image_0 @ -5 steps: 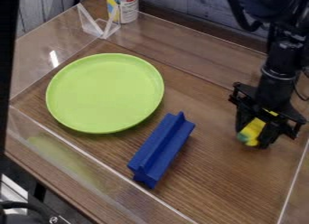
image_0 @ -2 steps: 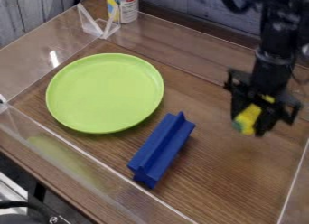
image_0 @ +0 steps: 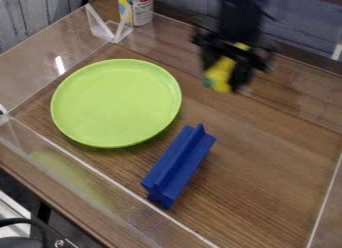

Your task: Put the banana in the green plate

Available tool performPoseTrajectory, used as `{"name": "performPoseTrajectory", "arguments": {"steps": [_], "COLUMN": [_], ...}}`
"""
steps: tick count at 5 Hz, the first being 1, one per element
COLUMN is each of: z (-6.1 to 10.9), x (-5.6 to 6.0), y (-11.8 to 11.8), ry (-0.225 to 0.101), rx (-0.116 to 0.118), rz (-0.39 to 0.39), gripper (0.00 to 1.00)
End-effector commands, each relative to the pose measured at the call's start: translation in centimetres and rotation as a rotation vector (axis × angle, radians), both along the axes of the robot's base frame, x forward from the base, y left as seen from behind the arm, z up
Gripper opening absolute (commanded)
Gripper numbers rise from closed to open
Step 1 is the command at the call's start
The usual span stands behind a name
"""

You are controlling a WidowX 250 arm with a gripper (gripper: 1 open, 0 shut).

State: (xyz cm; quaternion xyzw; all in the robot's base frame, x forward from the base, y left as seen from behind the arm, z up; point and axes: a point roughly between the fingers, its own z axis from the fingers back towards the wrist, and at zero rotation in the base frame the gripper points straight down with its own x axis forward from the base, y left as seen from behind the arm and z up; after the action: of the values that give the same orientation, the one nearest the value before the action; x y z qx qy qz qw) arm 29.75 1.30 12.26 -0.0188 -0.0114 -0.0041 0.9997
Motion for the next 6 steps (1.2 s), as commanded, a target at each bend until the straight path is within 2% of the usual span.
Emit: {"name": "performPoseTrajectory", "arguments": {"steps": [1,2,3,4,6], "z": [1.4,0.3,-1.5,-3.4,-7.8], "x": [-1.4,-3.0,-4.0,-4.9,-5.7], "y": [4.3,8.2,10.4,11.9,12.1], "ry": [-0.043,-0.031,-0.020,-0.002,0.047], "rx": [0.012,0.025,0.028,0.032,0.041], "rz": [0.026,0.047,0.055,0.061,0.036], "gripper": [0.00,0.00,0.00,0.00,0.00]}}
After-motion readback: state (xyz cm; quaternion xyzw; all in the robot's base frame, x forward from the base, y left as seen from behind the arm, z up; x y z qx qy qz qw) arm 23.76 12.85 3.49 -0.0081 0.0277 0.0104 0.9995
